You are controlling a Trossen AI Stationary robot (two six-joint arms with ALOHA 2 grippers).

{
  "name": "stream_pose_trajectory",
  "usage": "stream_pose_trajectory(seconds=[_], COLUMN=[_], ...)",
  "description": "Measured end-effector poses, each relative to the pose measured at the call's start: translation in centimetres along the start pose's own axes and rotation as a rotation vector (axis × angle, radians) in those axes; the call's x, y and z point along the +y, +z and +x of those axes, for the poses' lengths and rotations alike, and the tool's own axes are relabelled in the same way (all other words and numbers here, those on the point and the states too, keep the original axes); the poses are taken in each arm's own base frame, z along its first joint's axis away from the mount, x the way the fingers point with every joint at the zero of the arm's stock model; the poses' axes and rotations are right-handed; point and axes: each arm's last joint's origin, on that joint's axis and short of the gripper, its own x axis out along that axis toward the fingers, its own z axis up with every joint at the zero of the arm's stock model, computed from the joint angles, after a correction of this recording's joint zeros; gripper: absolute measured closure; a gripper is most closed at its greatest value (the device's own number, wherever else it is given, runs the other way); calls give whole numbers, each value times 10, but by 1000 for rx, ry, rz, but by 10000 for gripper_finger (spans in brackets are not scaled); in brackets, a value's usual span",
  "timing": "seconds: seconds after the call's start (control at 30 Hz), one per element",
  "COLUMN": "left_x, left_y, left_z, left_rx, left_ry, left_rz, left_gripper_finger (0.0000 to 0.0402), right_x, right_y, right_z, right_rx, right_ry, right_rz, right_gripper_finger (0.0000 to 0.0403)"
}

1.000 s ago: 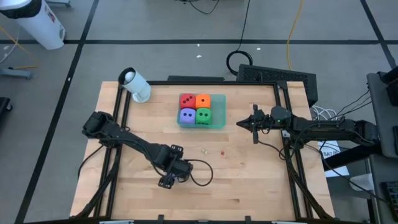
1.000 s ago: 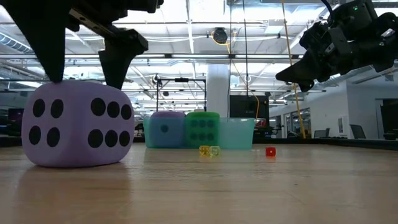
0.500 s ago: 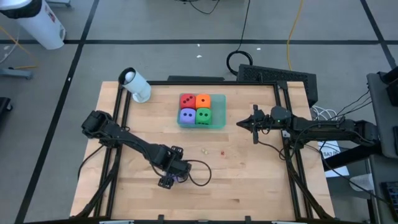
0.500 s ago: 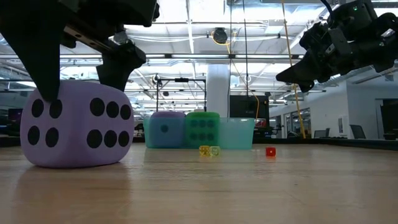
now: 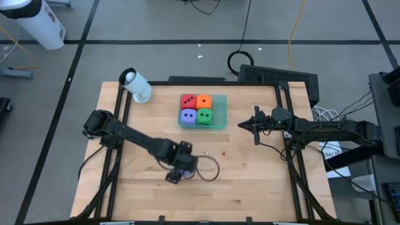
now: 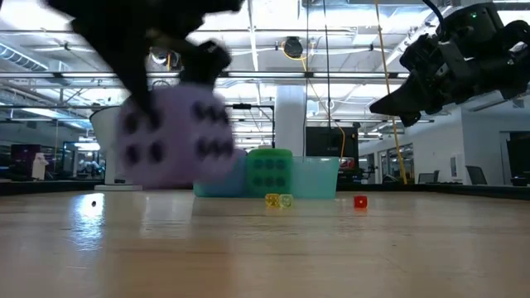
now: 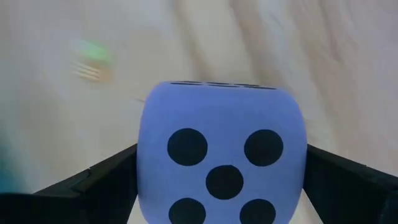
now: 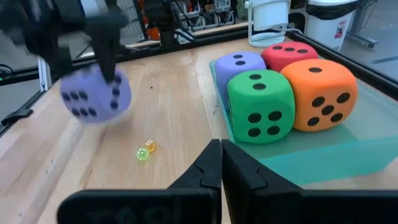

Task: Pick & Place Dice
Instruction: Put the large purple dice into the light blue bin

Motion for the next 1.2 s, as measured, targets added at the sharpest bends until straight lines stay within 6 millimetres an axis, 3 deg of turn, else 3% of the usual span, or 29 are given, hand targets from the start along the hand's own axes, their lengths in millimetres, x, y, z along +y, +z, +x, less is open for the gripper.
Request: stream_pose_trajectory(seconds=[0.17,0.37,0.53,0.63,0.83,1.0,1.2], left_x=[47,133,207,239,275,292,315], left_y=[16,20,0,-16,-30,-21,-10], left_z=[-33,-73,-92,-94,-75,-55,-50], left_rx=[-77,-177,-337,-386,-423,-434,-373], left_ry=[196,455,457,441,416,363,322], left_rz=[10,-12,-101,-137,-153,-156,-194], left_gripper_finger=[2,2,2,2,2,2,2], right_x=[-1,-1,-3,-6,-11,-14,-16], right_y=[-7,-8,-7,-7,-1,12,22], right_z=[-1,-2,-2,-2,1,9,13], right_rx=[-26,-35,-44,-54,-69,-67,-66], right_ry=[-6,-11,-89,-188,-269,-290,-295], right_rz=[-22,-36,-31,1,12,-12,-64], right_gripper_finger=[403,403,403,403,403,403,403])
